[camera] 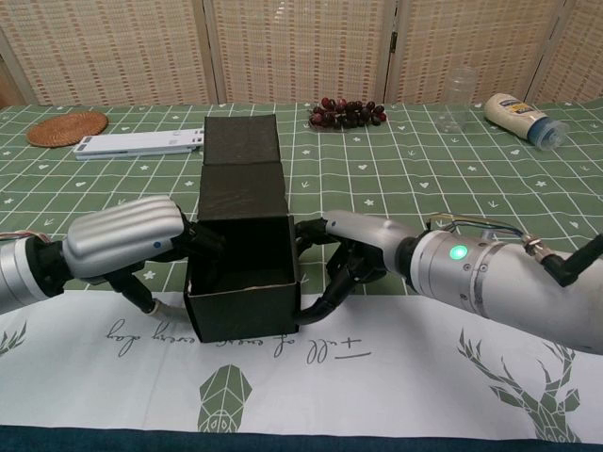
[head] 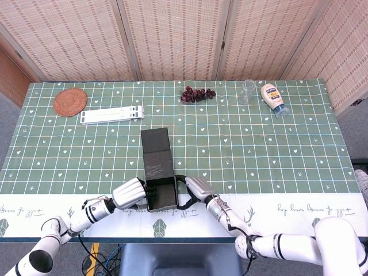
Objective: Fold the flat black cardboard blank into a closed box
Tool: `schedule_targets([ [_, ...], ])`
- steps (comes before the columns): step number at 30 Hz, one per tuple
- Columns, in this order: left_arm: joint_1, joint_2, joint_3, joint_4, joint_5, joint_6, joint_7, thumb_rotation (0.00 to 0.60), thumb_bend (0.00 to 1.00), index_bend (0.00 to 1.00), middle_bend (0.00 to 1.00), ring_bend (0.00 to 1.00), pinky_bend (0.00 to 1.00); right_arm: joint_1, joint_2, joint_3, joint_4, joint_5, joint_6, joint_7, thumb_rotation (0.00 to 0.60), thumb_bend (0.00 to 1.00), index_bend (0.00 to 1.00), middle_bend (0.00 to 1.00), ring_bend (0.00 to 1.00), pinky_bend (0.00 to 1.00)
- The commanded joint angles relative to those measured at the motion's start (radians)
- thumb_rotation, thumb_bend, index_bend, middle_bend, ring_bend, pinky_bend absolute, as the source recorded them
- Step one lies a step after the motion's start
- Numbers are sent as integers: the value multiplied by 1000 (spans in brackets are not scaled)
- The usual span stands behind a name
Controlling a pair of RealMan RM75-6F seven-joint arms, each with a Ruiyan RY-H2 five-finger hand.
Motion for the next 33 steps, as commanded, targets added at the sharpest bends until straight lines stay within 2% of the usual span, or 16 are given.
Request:
schedule_targets([
  [1, 0, -1, 2, 1, 1, 2, -5, 600, 154, 613, 545, 744, 823, 0, 0, 1, 0, 2, 0, 1, 600, 446, 270, 394, 797, 1000],
  [13, -2, -8, 8, 9, 1, 5, -19, 600, 162, 707, 625, 745, 823, 2, 2, 2, -9, 10, 1, -3, 600, 449, 270, 394, 797, 1000],
  [18, -2, -7, 7, 9, -1, 11, -18, 600, 162, 707, 627, 746, 822, 2, 4, 3, -12, 11, 3, -4, 600, 449, 270, 394, 797, 1000],
  [20, 0, -6, 5, 8, -5, 11, -19, 600, 161, 688, 603, 745, 822, 1, 4, 3, -12, 12, 5, -4, 600, 449, 270, 395, 797, 1000],
  [26, 8, 7, -17, -18, -30, 15, -37, 600, 157, 519, 446, 734, 822, -3, 5, 8, -12, 13, 14, 2, 600, 449, 270, 394, 797, 1000],
  [33, 12, 37, -32, -56, -47, 15, -28, 600, 157, 428, 369, 702, 822, -7, 3, 22, -7, 17, 24, 13, 600, 449, 270, 392, 797, 1000],
])
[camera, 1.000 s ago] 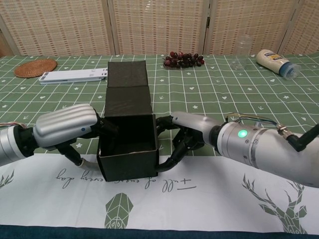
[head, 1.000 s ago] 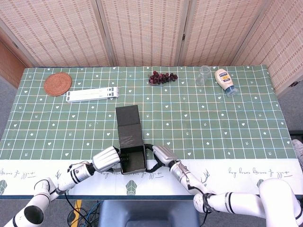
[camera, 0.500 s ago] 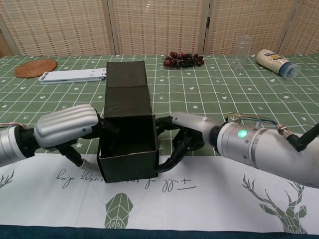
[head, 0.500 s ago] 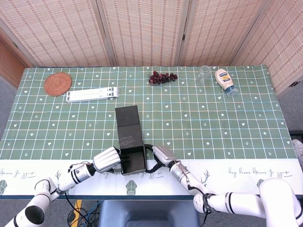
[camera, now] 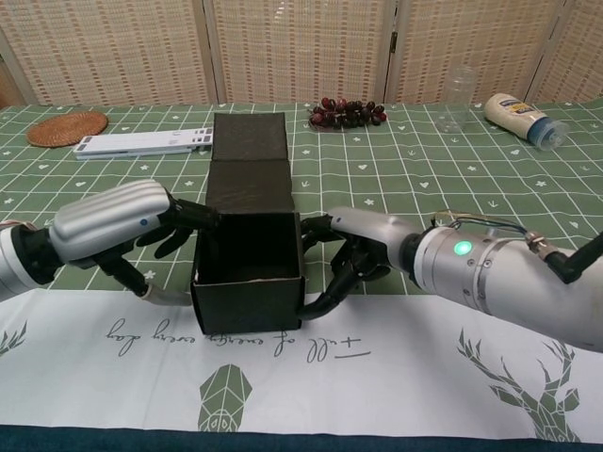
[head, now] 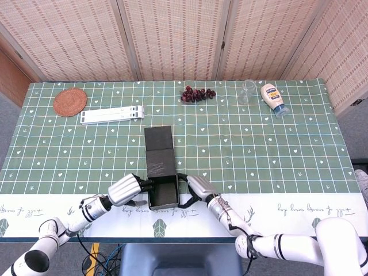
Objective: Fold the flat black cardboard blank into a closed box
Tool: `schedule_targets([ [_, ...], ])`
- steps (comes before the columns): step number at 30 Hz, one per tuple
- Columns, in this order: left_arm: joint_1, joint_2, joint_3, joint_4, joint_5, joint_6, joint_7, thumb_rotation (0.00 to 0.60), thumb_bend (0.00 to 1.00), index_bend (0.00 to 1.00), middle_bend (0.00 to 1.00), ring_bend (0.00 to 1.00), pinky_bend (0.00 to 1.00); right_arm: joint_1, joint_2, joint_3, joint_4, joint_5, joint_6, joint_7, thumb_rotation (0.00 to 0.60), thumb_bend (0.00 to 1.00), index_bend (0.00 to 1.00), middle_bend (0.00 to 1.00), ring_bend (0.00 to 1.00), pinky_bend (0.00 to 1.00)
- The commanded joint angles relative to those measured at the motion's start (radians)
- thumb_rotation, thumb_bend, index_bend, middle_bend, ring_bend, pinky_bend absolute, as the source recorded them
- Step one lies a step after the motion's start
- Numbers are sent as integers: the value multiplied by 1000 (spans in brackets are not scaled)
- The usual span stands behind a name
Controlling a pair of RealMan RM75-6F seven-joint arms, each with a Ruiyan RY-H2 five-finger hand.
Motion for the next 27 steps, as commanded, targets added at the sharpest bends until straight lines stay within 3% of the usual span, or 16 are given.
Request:
schedule_targets([
  [1, 3, 13, -5, -17, -6, 0, 7, 600, 157, 420, 368, 698, 822, -2, -1, 6, 3, 3, 6, 5, 600, 449, 270, 391, 797, 1000],
  [8, 13, 59, -29, -95, -31, -5, 14, 600, 157, 331, 269, 623, 822, -1, -8, 27, 21, 19, 22, 7, 600, 454, 270, 389, 797, 1000],
  [17, 44, 151, -79, -242, -78, 34, 9, 600, 157, 218, 224, 615, 821, 27, -30, 56, 56, 53, 12, -7, 600, 456, 240, 361, 797, 1000],
  [27, 94, 278, -130, -500, -153, 6, -30, 600, 157, 169, 199, 618, 821, 69, -74, 76, 80, 97, -4, -29, 600, 395, 9, 177, 777, 1000],
])
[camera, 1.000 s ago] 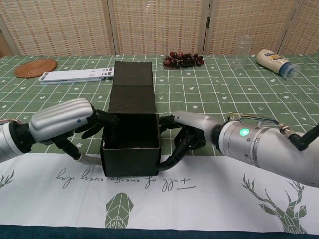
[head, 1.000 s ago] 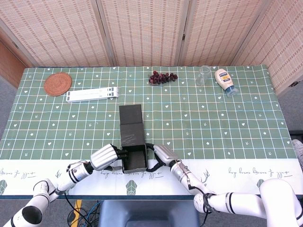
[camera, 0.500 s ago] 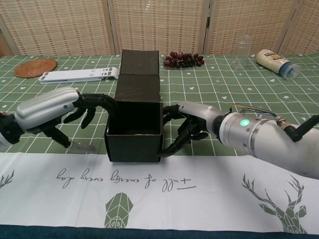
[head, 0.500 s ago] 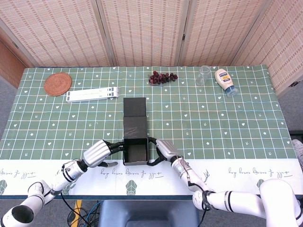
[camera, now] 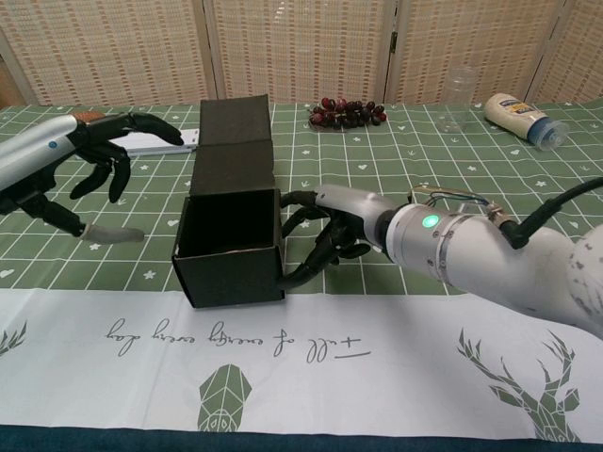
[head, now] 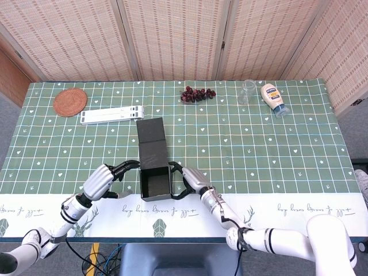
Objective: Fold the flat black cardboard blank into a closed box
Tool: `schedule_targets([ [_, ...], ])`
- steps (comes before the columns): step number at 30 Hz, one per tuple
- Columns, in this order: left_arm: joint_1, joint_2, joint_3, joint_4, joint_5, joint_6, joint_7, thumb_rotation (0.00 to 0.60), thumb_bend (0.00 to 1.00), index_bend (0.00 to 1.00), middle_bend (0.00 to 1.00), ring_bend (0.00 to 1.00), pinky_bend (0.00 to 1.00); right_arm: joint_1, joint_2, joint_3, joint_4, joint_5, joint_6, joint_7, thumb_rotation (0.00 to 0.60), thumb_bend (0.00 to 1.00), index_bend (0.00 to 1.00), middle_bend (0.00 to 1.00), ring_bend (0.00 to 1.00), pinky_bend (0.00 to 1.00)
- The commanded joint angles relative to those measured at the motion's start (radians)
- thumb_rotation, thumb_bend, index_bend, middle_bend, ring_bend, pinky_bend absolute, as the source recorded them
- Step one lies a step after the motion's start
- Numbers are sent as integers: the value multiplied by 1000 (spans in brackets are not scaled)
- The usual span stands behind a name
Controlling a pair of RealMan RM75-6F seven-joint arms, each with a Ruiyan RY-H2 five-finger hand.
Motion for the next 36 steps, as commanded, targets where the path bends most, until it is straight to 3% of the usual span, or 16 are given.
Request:
schedule_targets([
  [1, 25, 64, -28, -128, -48, -38, -39, 600, 157, 167, 198, 618, 821, 10, -20, 5, 11, 15, 4, -6, 600, 391, 5, 170, 773, 1000],
  [7, 43, 133, -40, -285, -80, -96, -65, 600, 157, 139, 185, 619, 821, 6, -20, -1, -11, 20, 25, -17, 600, 371, 0, 88, 737, 1000],
  [16, 49, 211, -56, -480, -146, -238, -125, 600, 157, 34, 80, 619, 821, -40, 86, -35, -164, 20, 64, -37, 600, 295, 0, 5, 684, 1000],
  [19, 48, 230, -63, -527, -163, -280, -147, 600, 157, 4, 55, 620, 821, -54, 111, -47, -200, 17, 82, -42, 600, 207, 0, 0, 675, 1000],
  [21, 48, 241, -67, -552, -170, -304, -156, 600, 157, 0, 45, 620, 821, -61, 121, -54, -213, 18, 96, -49, 600, 65, 0, 0, 669, 1000],
  [23, 47, 249, -69, -566, -170, -319, -159, 600, 157, 0, 38, 621, 821, -64, 123, -58, -216, 22, 104, -53, 600, 6, 0, 0, 664, 1000],
  [29, 55, 261, -69, -591, -165, -350, -162, 600, 157, 0, 9, 622, 822, -89, 163, -64, -261, -14, 135, -48, 600, 0, 0, 0, 656, 1000],
  [36, 60, 285, -59, -617, -174, -413, -234, 600, 157, 0, 0, 602, 824, -131, 349, -28, -442, -83, 172, -28, 600, 0, 0, 0, 655, 1000],
])
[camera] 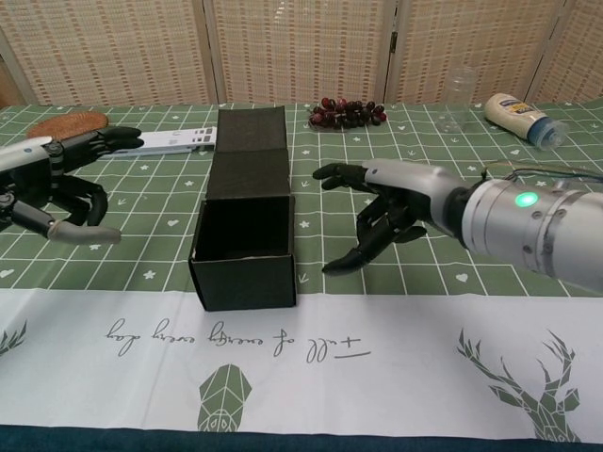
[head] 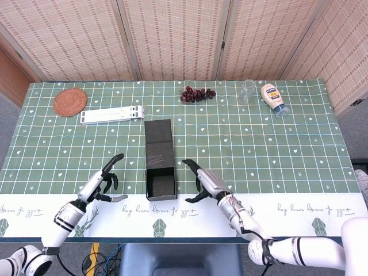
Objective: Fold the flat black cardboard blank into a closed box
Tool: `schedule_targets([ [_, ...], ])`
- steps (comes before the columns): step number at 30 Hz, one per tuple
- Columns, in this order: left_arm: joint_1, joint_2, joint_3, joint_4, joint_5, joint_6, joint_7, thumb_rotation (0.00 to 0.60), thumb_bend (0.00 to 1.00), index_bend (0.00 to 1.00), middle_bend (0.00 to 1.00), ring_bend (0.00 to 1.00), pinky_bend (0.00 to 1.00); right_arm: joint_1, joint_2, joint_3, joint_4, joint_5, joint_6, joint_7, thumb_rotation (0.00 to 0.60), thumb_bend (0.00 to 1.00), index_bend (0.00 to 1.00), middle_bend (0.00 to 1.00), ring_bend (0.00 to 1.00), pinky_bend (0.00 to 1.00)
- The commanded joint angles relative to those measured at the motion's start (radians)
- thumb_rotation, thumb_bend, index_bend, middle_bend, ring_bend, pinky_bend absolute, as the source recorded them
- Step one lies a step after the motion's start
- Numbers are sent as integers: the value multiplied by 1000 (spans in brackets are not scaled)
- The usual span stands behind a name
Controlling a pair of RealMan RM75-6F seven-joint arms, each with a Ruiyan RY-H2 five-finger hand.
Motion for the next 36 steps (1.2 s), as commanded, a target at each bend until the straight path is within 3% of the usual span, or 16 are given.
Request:
schedule_targets([
  [1, 3, 10, 3, -16, -10, -34, -34, 600, 157, 0, 0, 602, 825, -30, 124, 39, -115, -51, 31, 21, 600, 0, 0, 0, 655, 1000],
  [6, -7, 1, 4, -19, -38, -120, -76, 600, 157, 0, 0, 602, 830, -59, 238, 78, -198, -103, 63, 50, 600, 0, 0, 0, 656, 1000],
  [12, -29, -42, -7, -1, -39, -184, -83, 600, 157, 0, 0, 605, 839, -88, 288, 76, -221, -126, 65, 105, 600, 0, 0, 0, 655, 1000],
  [36, -85, -221, -80, 131, -55, -270, -121, 600, 157, 0, 0, 607, 841, -129, 331, 46, -187, -202, 28, 241, 600, 0, 0, 6, 655, 1000],
])
